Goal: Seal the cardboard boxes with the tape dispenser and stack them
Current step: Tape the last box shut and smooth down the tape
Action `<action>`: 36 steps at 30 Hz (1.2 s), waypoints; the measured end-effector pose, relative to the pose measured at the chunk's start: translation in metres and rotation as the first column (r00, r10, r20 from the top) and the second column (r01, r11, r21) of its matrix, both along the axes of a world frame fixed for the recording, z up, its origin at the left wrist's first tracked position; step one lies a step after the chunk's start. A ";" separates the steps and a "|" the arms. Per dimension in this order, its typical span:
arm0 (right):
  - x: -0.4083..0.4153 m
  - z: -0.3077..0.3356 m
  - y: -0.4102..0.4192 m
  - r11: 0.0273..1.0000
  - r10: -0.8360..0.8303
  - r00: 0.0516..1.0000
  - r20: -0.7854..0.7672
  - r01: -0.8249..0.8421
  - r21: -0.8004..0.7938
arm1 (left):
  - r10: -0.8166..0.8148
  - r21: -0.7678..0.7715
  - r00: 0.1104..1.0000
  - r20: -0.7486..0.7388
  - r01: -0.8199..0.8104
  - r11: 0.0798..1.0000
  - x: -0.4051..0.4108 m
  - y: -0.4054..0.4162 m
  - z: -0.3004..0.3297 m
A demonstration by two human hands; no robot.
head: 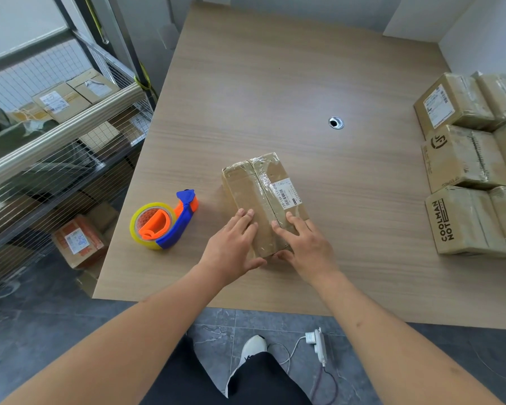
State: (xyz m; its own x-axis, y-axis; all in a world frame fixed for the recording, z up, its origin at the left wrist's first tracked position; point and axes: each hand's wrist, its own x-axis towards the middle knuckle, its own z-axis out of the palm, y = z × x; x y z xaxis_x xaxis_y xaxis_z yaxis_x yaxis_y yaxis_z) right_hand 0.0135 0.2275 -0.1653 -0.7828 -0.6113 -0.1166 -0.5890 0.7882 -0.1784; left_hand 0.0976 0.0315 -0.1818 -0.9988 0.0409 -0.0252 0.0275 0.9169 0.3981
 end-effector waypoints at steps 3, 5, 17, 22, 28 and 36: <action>0.001 -0.011 0.004 1.000 0.031 0.998 -0.054 -0.030 0.006 | -0.038 -0.029 0.998 -0.042 0.037 0.999 -0.001 -0.006 -0.006; 0.002 -0.016 0.005 1.000 0.025 0.998 -0.065 -0.026 -0.016 | -0.074 -0.072 0.995 -0.060 0.069 0.995 -0.001 -0.008 -0.009; 0.015 -0.027 -0.013 0.999 -0.034 0.993 -0.115 0.031 -0.022 | -0.219 -0.167 0.976 0.020 0.219 0.961 -0.022 -0.039 0.012; 0.022 -0.026 -0.024 0.998 -0.037 0.988 -0.151 0.030 -0.050 | -0.282 -0.195 0.958 0.049 0.286 0.938 -0.031 -0.050 0.023; 0.021 -0.031 -0.023 0.998 -0.041 0.983 -0.179 0.032 -0.053 | -0.258 -0.134 0.966 0.033 0.260 0.956 -0.034 -0.054 0.019; 0.034 -0.022 -0.053 0.991 -0.077 0.991 -0.113 0.063 -0.122 | -0.176 0.014 0.984 -0.017 0.176 0.984 -0.011 -0.048 0.018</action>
State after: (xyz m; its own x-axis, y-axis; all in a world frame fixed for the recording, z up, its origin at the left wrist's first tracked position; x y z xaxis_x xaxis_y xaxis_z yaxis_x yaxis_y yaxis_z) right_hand 0.0470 0.1743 -0.1875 -0.8282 -0.5584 0.0477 -0.5552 0.8058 -0.2057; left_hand 0.0861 -0.0160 -0.1640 -0.9762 0.2166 -0.0073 0.1946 0.8909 0.4105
